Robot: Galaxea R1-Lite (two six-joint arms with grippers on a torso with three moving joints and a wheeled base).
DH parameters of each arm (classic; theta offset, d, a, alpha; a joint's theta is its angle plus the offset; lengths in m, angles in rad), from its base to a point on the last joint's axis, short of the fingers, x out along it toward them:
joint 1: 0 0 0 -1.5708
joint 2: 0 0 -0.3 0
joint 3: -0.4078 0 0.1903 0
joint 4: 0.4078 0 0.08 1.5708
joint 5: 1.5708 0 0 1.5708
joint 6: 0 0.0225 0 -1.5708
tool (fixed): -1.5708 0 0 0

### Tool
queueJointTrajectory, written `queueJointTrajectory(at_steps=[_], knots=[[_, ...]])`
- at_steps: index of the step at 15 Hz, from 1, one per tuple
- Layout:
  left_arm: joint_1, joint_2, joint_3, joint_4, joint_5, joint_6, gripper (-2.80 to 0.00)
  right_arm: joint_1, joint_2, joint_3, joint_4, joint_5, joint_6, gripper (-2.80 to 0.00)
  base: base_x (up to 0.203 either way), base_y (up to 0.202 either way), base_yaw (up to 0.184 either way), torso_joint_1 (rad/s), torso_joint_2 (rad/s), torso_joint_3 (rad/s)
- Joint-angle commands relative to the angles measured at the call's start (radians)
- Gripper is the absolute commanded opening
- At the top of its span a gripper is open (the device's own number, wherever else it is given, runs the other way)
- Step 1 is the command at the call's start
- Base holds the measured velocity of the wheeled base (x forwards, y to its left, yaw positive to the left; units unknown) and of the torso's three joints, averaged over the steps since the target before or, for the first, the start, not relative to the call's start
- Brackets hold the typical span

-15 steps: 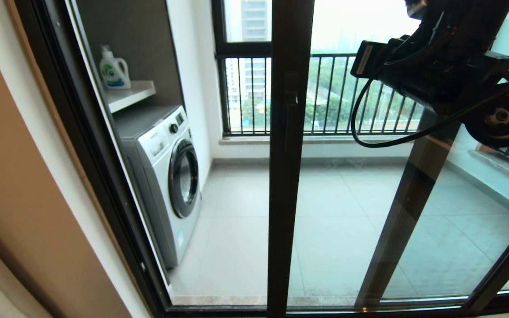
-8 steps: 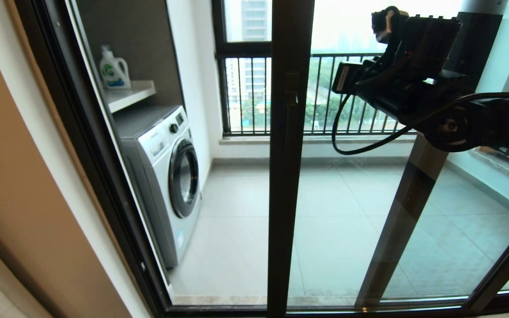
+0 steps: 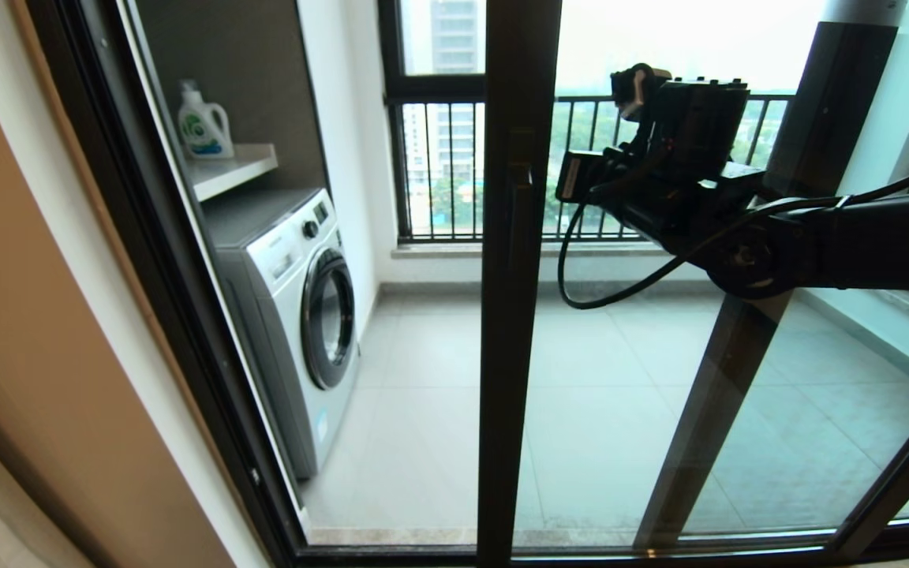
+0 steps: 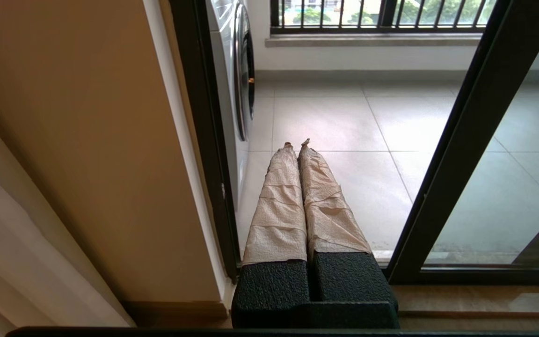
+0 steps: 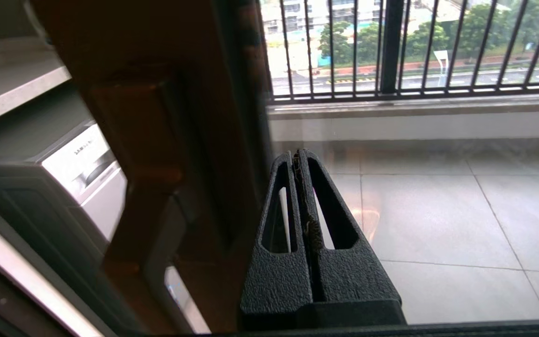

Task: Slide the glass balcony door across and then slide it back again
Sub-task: Close the slid door

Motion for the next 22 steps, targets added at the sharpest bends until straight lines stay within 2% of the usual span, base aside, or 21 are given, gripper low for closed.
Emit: queueJointTrajectory(at_steps=[1, 15, 22], knots=[[0.0, 0.002, 0.0, 0.0, -0.001, 0.0, -2.8, 0.009, 0.011, -0.018, -0.003, -0.002, 0.0, -2.8, 0.0, 0.0, 0.0, 0.0, 0.0, 0.0], [0.0, 0.002, 0.0, 0.0, -0.001, 0.0, -2.8, 0.055, 0.168, -0.21, 0.001, -0.005, 0.002, -2.8, 0.0, 0.0, 0.0, 0.0, 0.0, 0.0], [0.0, 0.002, 0.0, 0.0, -0.001, 0.0, -2.8, 0.08, 0.19, -0.219, 0.001, -0.005, 0.002, -2.8, 0.0, 0.0, 0.0, 0.0, 0.0, 0.0]])
